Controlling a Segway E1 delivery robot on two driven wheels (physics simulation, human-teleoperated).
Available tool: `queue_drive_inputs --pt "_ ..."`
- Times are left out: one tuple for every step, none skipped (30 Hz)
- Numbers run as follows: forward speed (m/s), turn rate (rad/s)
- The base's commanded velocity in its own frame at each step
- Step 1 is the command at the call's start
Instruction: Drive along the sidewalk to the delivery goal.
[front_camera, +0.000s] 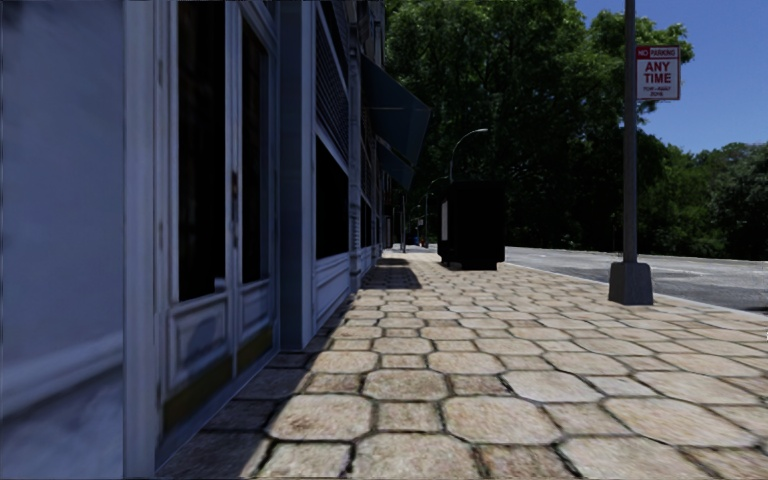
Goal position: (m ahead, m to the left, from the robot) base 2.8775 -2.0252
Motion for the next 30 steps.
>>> queue_drive_inputs --pt "2.00 0.00" --pt "2.00 0.00" --pt "2.00 0.00" --pt "2.00 0.00" --pt "2.00 0.00" --pt "2.00 0.00" --pt "2.00 0.00" --pt "2.00 0.00" --pt "2.00 0.00" --pt "2.00 0.00" --pt "2.00 -0.37" --pt "2.00 -0.83" --pt "2.00 -1.00" --pt "2.00 -1.05" --pt "2.00 -1.04" --pt "2.00 -1.04" --pt "2.00 -0.04" --pt "2.00 0.00" --pt "2.00 0.00" --pt "2.00 0.00" --pt "2.00 0.00" --pt "2.00 0.00" --pt "2.00 0.00" --pt "2.00 0.00" --pt "2.00 0.00" --pt "2.00 0.00" --pt "2.00 0.00" --pt "2.00 0.00" --pt "1.99 0.00" --pt "1.99 0.00"
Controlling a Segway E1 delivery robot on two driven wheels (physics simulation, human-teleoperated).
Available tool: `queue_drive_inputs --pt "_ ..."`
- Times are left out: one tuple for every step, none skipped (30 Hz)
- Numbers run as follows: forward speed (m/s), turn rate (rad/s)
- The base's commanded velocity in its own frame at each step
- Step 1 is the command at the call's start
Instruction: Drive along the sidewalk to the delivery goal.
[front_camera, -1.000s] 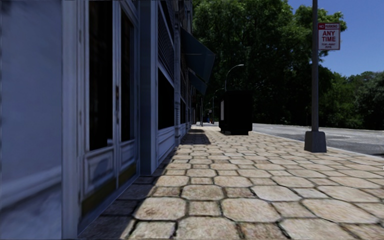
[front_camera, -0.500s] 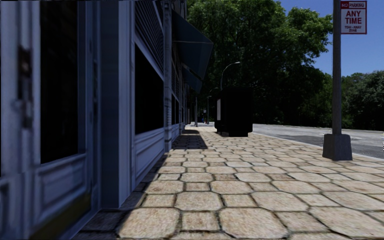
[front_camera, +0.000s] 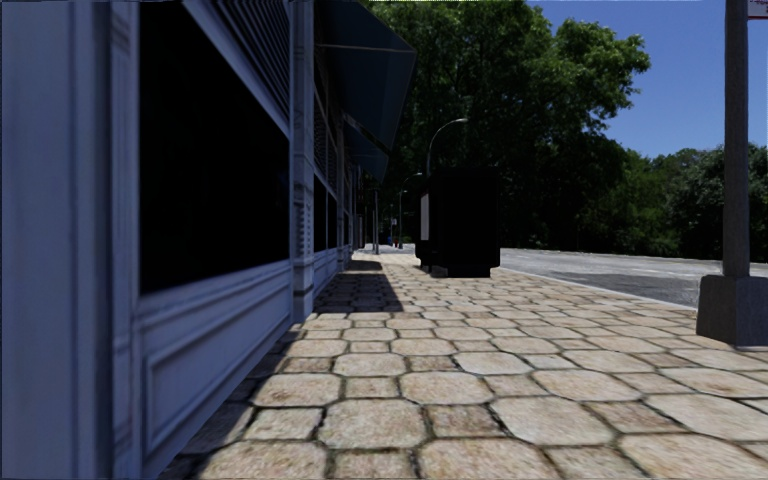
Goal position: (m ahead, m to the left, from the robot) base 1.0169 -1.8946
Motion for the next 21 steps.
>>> queue_drive_inputs --pt "1.33 0.00" --pt "1.08 0.00" --pt "0.87 0.00" --pt "0.69 0.00" --pt "0.63 -0.15" --pt "0.63 -0.15" --pt "0.58 -0.62" --pt "0.56 -0.82" --pt "0.54 -0.94" --pt "0.54 -0.94" --pt "0.47 -0.98" --pt "0.39 -1.04" --pt "0.33 -1.20" --pt "0.28 -1.20" --pt "0.26 -1.20" --pt "0.25 -1.20" --pt "0.25 -1.20" --pt "0.25 -1.16" --pt "0.25 -0.37" --pt "0.24 0.00" --pt "0.38 0.00"
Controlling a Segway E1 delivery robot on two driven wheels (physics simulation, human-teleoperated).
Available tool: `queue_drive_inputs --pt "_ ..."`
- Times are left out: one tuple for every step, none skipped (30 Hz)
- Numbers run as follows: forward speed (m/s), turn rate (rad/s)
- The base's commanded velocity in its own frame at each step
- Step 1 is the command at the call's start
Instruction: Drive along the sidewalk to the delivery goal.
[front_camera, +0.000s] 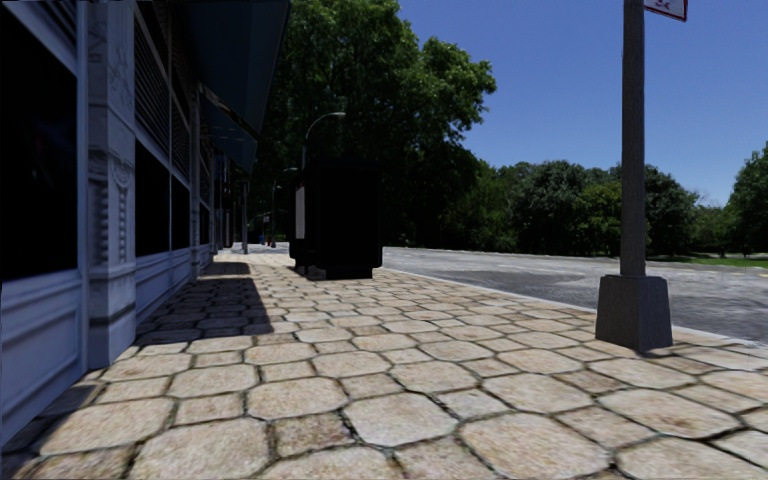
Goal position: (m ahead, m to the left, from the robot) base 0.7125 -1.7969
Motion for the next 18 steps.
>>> queue_drive_inputs --pt "0.38 0.00" --pt "0.78 0.00" --pt "1.16 0.00" --pt "1.31 0.00" --pt "1.36 0.00" --pt "1.36 0.00" --pt "1.45 0.00" --pt "1.51 0.00" --pt "1.52 0.00" --pt "1.55 0.00" --pt "1.56 0.00" --pt "1.56 0.00" --pt "1.56 0.00" --pt "1.56 0.00" --pt "1.56 0.00" --pt "1.56 0.00" --pt "1.56 0.00" --pt "1.56 0.00"
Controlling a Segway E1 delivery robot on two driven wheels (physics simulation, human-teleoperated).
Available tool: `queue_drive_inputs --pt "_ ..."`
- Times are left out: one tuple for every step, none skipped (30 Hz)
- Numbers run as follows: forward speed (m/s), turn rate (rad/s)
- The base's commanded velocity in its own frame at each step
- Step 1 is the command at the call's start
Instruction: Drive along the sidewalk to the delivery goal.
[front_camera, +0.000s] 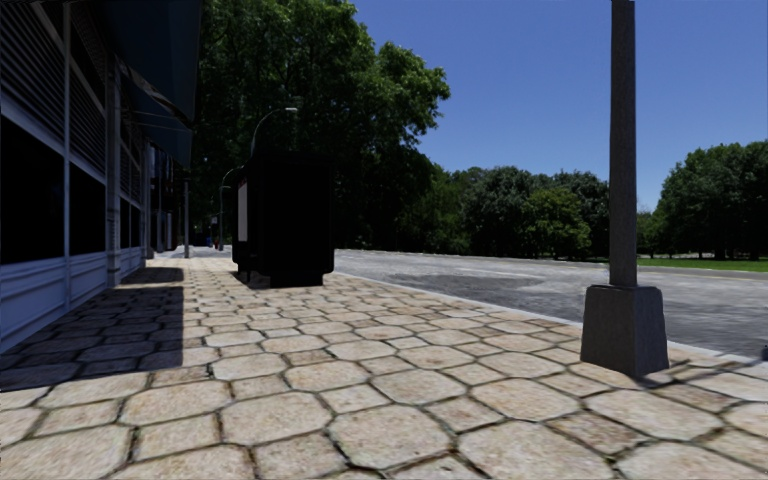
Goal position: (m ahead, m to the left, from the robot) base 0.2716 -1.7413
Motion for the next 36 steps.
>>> queue_drive_inputs --pt "1.57 0.00" --pt "1.57 0.00" --pt "1.57 0.00" --pt "1.57 0.00" --pt "1.57 0.00" --pt "1.57 0.00" --pt "1.57 0.00" --pt "1.57 0.00" --pt "1.57 0.00" --pt "1.57 0.00" --pt "1.55 0.00" --pt "1.55 0.00" --pt "1.53 0.00" --pt "1.43 0.00" --pt "1.38 0.00" --pt "1.33 0.00" --pt "1.29 0.00" --pt "1.29 0.00" --pt "1.29 0.00" --pt "1.28 0.00" --pt "1.28 0.00" --pt "1.28 0.00" --pt "1.28 0.00" --pt "1.28 0.00" --pt "1.28 0.00" --pt "1.27 0.00" --pt "1.26 0.00" --pt "1.23 0.00" --pt "1.23 0.00" --pt "1.17 0.00" --pt "1.06 0.00" --pt "0.96 0.00" --pt "0.81 0.00" --pt "0.81 0.00" --pt "0.66 0.00" --pt "0.56 0.00"
